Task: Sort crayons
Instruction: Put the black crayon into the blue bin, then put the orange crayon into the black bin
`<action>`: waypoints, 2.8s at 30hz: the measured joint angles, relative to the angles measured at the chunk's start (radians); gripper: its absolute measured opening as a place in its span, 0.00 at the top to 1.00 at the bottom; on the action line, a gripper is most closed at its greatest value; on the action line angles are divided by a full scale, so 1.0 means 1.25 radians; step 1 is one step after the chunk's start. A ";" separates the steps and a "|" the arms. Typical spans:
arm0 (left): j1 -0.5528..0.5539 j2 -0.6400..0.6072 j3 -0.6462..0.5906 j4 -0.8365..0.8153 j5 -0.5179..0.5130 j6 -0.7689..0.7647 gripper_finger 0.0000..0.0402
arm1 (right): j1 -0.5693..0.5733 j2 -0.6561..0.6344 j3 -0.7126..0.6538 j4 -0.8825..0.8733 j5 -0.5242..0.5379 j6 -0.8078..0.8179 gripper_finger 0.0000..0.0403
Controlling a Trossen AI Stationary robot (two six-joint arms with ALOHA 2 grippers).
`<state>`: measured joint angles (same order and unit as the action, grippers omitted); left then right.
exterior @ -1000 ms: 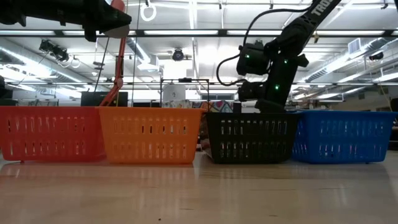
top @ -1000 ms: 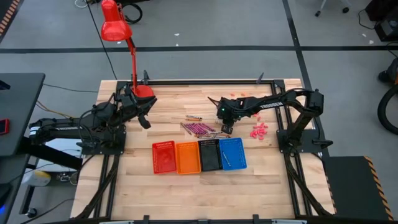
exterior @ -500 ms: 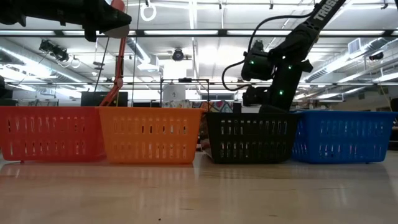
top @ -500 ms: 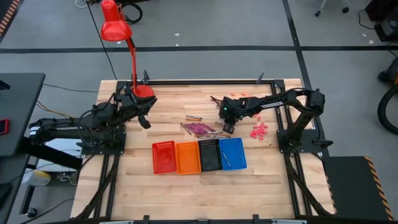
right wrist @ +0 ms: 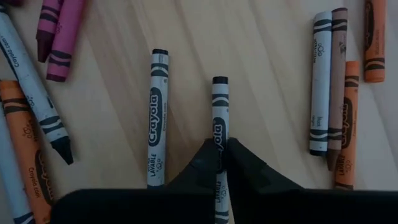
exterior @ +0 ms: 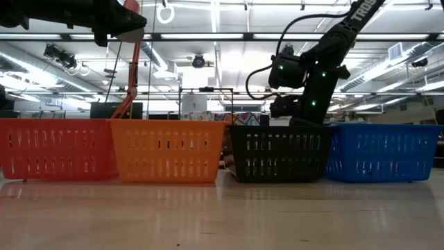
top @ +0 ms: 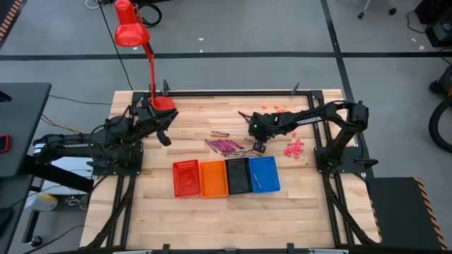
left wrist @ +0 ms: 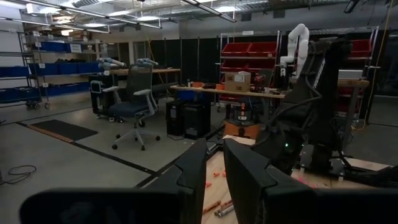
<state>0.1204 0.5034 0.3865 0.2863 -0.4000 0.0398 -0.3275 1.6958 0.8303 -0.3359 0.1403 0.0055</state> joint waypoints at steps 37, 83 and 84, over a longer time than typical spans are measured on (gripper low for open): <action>0.000 0.000 0.000 0.000 0.000 0.000 0.83 | 0.321 0.003 0.363 -0.660 -0.245 0.477 0.93; 0.000 0.000 0.000 -0.007 0.000 -0.001 0.83 | -0.126 0.002 0.208 -0.318 -0.021 -0.058 0.71; 0.000 0.000 0.000 -0.007 0.000 -0.001 0.83 | -0.134 0.002 0.208 -0.318 -0.025 -0.067 0.70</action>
<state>0.1205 0.5037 0.3862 0.2775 -0.4000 0.0391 -0.4950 1.6981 1.0904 -0.7333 0.1086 -0.0780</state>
